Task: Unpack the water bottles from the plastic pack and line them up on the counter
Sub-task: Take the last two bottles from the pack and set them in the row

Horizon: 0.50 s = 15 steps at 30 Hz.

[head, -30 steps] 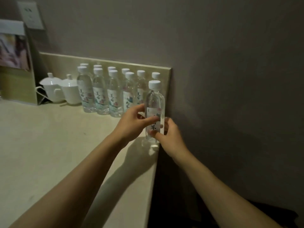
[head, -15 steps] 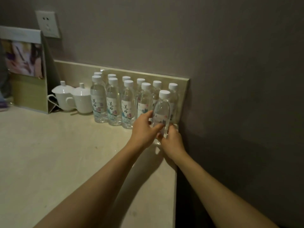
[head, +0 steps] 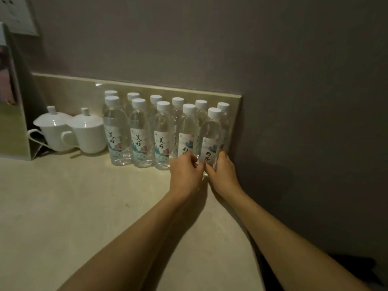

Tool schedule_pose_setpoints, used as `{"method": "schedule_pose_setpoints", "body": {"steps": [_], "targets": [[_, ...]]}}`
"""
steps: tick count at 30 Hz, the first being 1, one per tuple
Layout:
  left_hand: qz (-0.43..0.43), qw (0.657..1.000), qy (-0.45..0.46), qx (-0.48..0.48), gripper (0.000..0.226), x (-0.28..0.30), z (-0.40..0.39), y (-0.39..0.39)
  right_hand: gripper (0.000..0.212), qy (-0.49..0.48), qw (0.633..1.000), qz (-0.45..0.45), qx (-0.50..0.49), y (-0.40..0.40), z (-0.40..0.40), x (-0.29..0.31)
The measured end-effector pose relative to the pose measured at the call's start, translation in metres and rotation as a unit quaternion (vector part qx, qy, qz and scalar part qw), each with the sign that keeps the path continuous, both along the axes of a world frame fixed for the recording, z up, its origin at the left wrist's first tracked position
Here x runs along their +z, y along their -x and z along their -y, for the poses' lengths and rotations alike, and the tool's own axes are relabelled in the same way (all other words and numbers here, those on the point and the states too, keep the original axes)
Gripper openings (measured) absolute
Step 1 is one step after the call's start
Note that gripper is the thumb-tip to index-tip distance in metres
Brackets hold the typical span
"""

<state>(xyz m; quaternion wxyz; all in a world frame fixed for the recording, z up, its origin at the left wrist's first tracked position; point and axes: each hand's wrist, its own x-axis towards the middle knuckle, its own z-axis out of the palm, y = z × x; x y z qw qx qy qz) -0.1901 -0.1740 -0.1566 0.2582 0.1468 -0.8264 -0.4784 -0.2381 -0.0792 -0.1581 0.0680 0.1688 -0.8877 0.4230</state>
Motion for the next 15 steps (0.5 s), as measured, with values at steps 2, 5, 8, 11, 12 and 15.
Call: {"method": "schedule_pose_setpoints", "body": {"steps": [2,5,8,11,12,15], "targets": [[-0.003,1.000,-0.004,-0.020,0.014,-0.004,0.003,0.000,0.046,-0.017,0.999,-0.002,-0.028,-0.003,0.005,0.000],[-0.014,0.999,0.024,-0.041,0.015,-0.012,0.008,0.000,0.047,-0.026,0.998,0.005,-0.064,-0.008,0.013,-0.001],[-0.014,0.998,0.045,-0.050,0.017,-0.014,0.010,-0.002,0.044,-0.034,0.996,0.015,-0.080,-0.010,0.020,0.000],[0.002,0.997,0.045,-0.064,0.021,-0.012,0.011,0.000,0.045,-0.064,0.994,0.019,-0.089,-0.008,0.022,0.002],[0.006,0.997,0.047,-0.066,0.022,-0.011,0.012,0.001,0.046,-0.074,0.993,0.020,-0.091,-0.007,0.023,0.002],[0.016,0.996,0.054,-0.065,0.022,-0.007,0.014,0.003,0.047,-0.100,0.991,0.019,-0.091,-0.004,0.024,0.002]]}}
